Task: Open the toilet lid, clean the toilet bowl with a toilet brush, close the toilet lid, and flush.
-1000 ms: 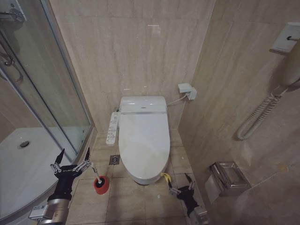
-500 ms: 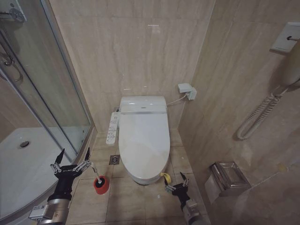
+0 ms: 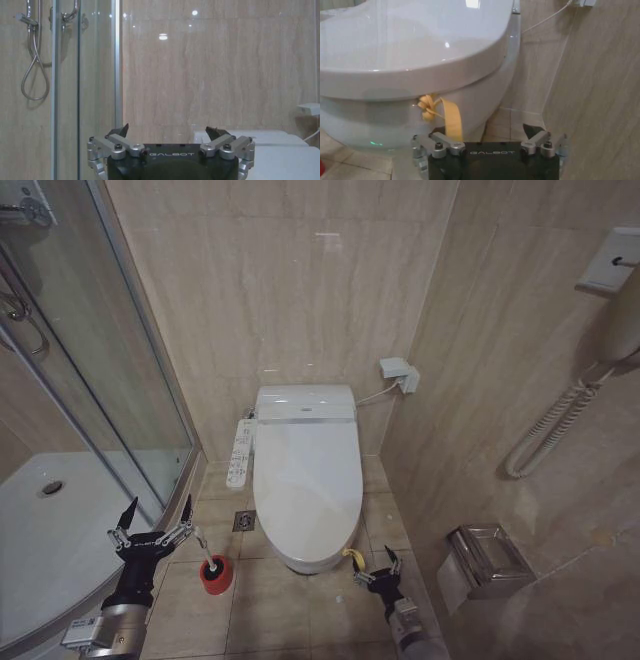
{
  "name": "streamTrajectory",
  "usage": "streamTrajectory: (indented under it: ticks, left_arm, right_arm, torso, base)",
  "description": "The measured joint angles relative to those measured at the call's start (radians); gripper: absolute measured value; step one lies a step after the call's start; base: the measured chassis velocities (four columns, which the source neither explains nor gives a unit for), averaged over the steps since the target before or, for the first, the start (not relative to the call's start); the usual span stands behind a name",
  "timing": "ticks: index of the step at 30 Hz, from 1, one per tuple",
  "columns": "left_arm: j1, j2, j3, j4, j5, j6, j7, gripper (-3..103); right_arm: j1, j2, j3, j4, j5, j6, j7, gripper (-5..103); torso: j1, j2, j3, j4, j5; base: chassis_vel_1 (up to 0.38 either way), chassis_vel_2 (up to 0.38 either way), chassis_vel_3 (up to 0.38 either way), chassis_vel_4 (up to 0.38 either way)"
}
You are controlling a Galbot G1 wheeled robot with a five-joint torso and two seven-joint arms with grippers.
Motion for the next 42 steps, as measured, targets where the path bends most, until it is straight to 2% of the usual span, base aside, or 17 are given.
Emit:
streamTrajectory:
  ticks: [1,7,8,14,15,20,21,30,31,42]
  left_arm:
    - [0.000,0.000,0.000,0.000,0.000,0.000,0.000,100]
    - [0.000,0.000,0.000,0.000,0.000,0.000,0.000,100]
    - [0.000,0.000,0.000,0.000,0.000,0.000,0.000,100]
    - [0.000,0.000,0.000,0.000,0.000,0.000,0.000,100]
    - [0.000,0.000,0.000,0.000,0.000,0.000,0.000,100]
    - [0.000,0.000,0.000,0.000,0.000,0.000,0.000,100]
    - [0.000,0.000,0.000,0.000,0.000,0.000,0.000,100]
    - [0.000,0.000,0.000,0.000,0.000,0.000,0.000,100]
    - [0.000,0.000,0.000,0.000,0.000,0.000,0.000,100]
    - [0.000,0.000,0.000,0.000,0.000,0.000,0.000,100]
  right_arm:
    - [0.001,0.000,0.003,-0.005,0.000,0.005,0.001,95]
    - [0.002,0.000,0.011,-0.004,0.000,0.007,0.001,95]
    - [0.002,0.001,0.012,-0.003,0.000,0.008,0.000,68]
    - [0.001,0.003,0.015,0.001,-0.001,0.012,-0.001,68]
    - [-0.001,0.003,0.016,0.002,-0.002,0.013,-0.002,41]
    - [-0.004,0.002,0.021,0.006,-0.004,0.018,-0.009,41]
    - [-0.004,0.002,0.023,0.007,-0.004,0.020,-0.011,14]
    - [-0.010,0.007,0.028,0.020,0.002,0.029,-0.015,14]
    - [-0.011,0.010,0.029,0.031,0.012,0.029,-0.015,1]
    - [-0.038,0.001,0.040,0.242,0.126,-0.013,0.004,1]
  torso:
    - [0.000,0.000,0.000,0.0000,0.0000]
    - [0.000,0.000,0.000,0.0000,0.0000]
    - [0.000,0.000,0.000,0.0000,0.0000]
    - [0.000,0.000,0.000,0.0000,0.0000]
    - [0.000,0.000,0.000,0.0000,0.0000]
    - [0.000,0.000,0.000,0.0000,0.0000]
    - [0.000,0.000,0.000,0.0000,0.0000]
    - [0.000,0.000,0.000,0.0000,0.0001]
    - [0.000,0.000,0.000,0.0000,0.0000]
    - [0.000,0.000,0.000,0.0002,0.0002]
  base:
    - [0.000,0.000,0.000,0.000]
    - [0.000,0.000,0.000,0.000]
    - [0.000,0.000,0.000,0.000]
    - [0.000,0.000,0.000,0.000]
    - [0.000,0.000,0.000,0.000]
    - [0.000,0.000,0.000,0.000]
    - [0.000,0.000,0.000,0.000]
    - [0.000,0.000,0.000,0.000]
    - [0.000,0.000,0.000,0.000]
    - [0.000,0.000,0.000,0.000]
